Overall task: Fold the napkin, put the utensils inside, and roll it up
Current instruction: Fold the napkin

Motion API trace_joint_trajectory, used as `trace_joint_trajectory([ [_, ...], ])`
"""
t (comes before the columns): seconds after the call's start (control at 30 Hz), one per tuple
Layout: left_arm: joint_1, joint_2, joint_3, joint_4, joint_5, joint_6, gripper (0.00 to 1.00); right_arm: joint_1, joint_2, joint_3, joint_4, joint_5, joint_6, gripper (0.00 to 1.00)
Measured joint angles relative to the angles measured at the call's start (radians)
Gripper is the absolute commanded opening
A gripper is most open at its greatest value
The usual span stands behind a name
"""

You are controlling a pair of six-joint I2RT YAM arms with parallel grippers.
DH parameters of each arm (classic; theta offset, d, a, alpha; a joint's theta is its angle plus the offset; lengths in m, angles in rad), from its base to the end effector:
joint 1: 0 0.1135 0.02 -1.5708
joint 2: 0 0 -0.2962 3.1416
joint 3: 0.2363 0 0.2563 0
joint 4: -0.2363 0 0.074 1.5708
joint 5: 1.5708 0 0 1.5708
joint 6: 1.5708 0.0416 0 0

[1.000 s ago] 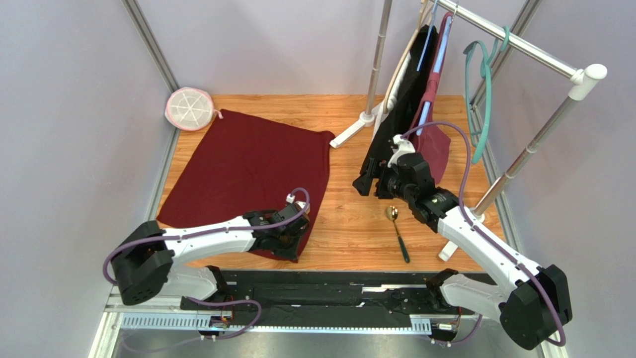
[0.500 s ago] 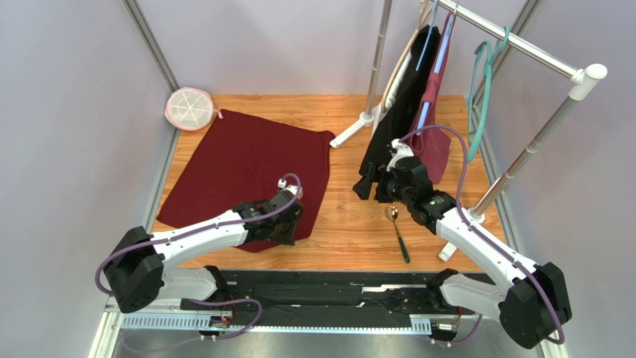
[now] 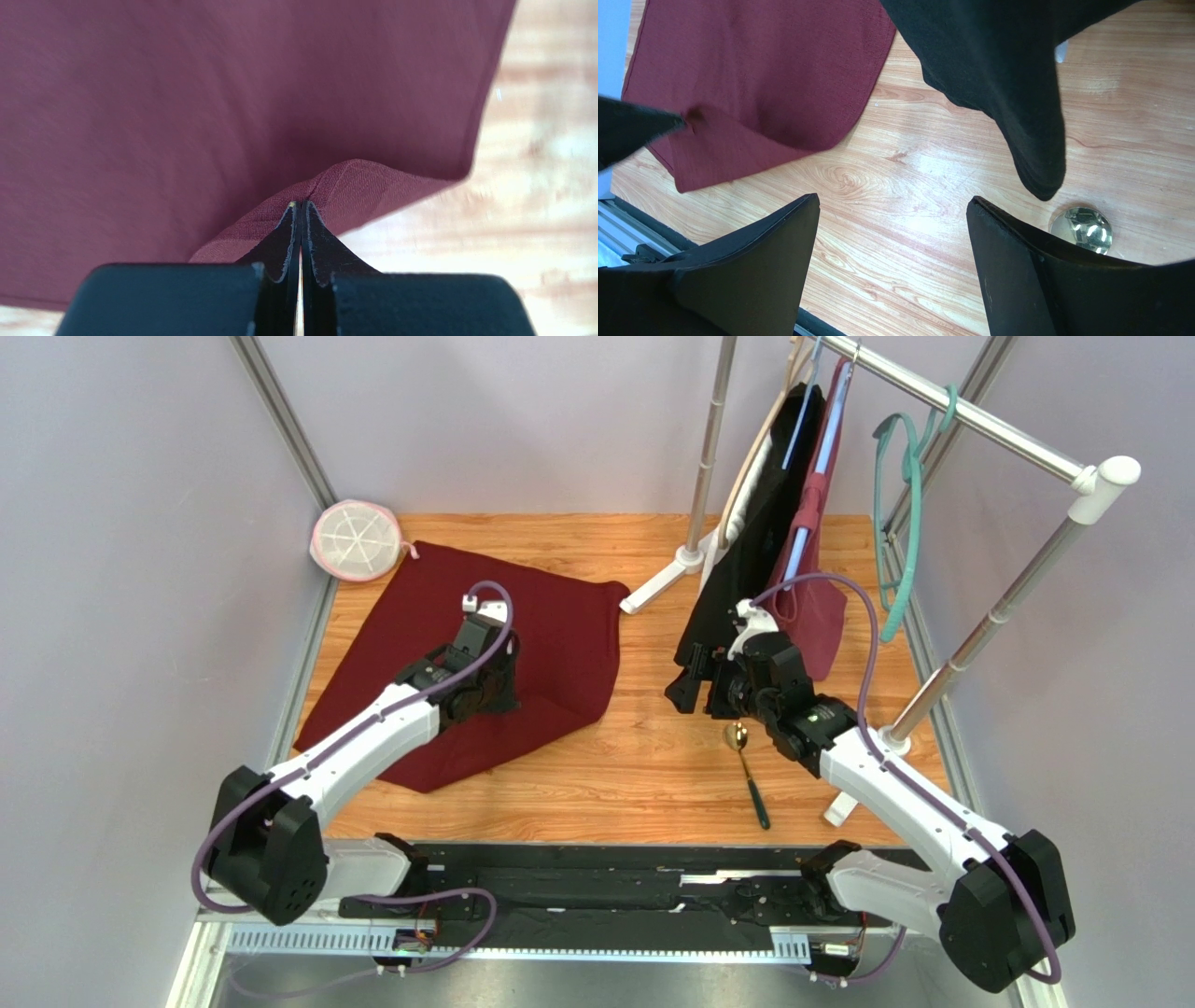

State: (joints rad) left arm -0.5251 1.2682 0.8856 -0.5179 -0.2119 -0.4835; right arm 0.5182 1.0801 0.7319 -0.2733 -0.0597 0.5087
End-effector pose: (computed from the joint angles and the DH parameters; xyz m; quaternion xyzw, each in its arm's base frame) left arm 0.2264 -0.1210 0.2690 -0.0152 0.9396 -0.0706 0.3346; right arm 0.1977 0.1156 0.2789 -0.0179 0.8890 0.2475 0.3849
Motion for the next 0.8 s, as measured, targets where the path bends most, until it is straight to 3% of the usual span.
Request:
trace_joint_trajectory([
  [0.13,0.076,0.094,0.095,0.013,0.002,0.069,0.0,0.0,-0.022,0.0,-0.03,0.01,0.0,0.82],
  [0.37,0.233,0.393,0.394,0.034,0.027,0.199,0.0,0.0,-0.076,0.015,-0.106,0.044,0.004,0.82],
  [0.6,0.304,0.662,0.754,-0.024,0.021,0.317,0.0,0.0,-0.103,0.059,-0.161,0.101,0.011,0.82],
  [0.8,0.368,0.818,0.963,-0.072,0.018,0.407,0.0,-0.002,-0.072,0.1,-0.181,0.177,0.0,0.83],
])
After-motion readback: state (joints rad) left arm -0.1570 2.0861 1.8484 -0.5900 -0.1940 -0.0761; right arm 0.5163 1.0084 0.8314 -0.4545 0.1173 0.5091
